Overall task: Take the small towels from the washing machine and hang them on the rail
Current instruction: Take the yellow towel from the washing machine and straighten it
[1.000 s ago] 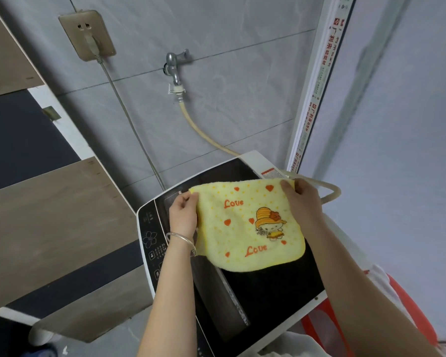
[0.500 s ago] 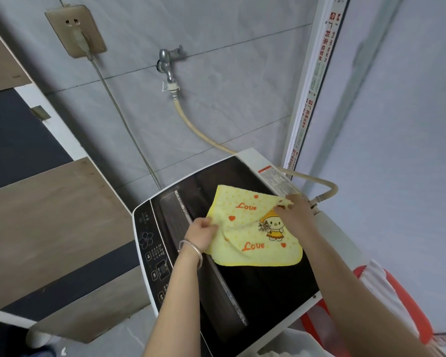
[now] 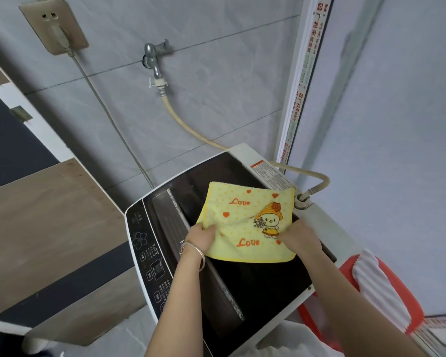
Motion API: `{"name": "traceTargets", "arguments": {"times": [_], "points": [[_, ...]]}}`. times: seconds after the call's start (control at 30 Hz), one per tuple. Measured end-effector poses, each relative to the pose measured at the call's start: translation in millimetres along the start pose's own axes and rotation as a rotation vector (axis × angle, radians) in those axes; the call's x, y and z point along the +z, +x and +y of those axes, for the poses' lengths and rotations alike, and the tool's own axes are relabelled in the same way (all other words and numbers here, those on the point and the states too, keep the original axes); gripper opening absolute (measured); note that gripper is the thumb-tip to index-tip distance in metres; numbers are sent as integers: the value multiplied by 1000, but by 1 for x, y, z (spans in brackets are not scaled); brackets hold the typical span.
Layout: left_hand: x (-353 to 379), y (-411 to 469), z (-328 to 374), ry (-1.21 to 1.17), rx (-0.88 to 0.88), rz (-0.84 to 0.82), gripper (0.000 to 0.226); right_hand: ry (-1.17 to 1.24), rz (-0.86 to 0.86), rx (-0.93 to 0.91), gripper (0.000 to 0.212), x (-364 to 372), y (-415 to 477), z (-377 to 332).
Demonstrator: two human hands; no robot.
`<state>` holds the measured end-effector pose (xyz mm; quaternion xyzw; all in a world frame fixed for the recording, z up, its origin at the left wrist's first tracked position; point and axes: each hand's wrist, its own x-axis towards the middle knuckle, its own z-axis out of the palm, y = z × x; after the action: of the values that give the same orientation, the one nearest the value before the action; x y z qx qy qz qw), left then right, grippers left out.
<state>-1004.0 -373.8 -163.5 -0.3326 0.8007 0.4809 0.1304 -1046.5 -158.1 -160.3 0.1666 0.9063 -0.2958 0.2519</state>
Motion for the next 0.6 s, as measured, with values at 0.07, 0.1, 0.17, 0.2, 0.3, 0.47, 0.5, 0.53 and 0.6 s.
{"name": "traceTargets", "arguments": {"times": [0.07,0.1,0.17,0.2,0.3,0.47,0.5,0.53,0.6], "points": [[-2,2,5,-93,58,24,31,-26,-6,-12,23,-1,0,1],[-4,2,8,-132,84,35,25,-34,-16,-16,23,0,0,1],[-7,3,12,-176,121,55,18,-51,-19,-34,27,1,0,2],[-8,3,13,-185,137,62,17,-57,-16,-34,26,2,0,3],[-7,5,14,-216,171,88,17,-53,-2,-33,21,2,-2,2],[-11,9,17,-284,202,195,21,206,16,-128,14,-10,-8,-11],[-13,10,17,-299,201,221,22,258,24,-163,11,-12,-11,-14],[-15,11,16,-310,198,245,22,304,37,-191,7,-14,-13,-16],[-20,15,14,-330,189,272,22,398,54,-226,7,-16,-16,-20]]}}
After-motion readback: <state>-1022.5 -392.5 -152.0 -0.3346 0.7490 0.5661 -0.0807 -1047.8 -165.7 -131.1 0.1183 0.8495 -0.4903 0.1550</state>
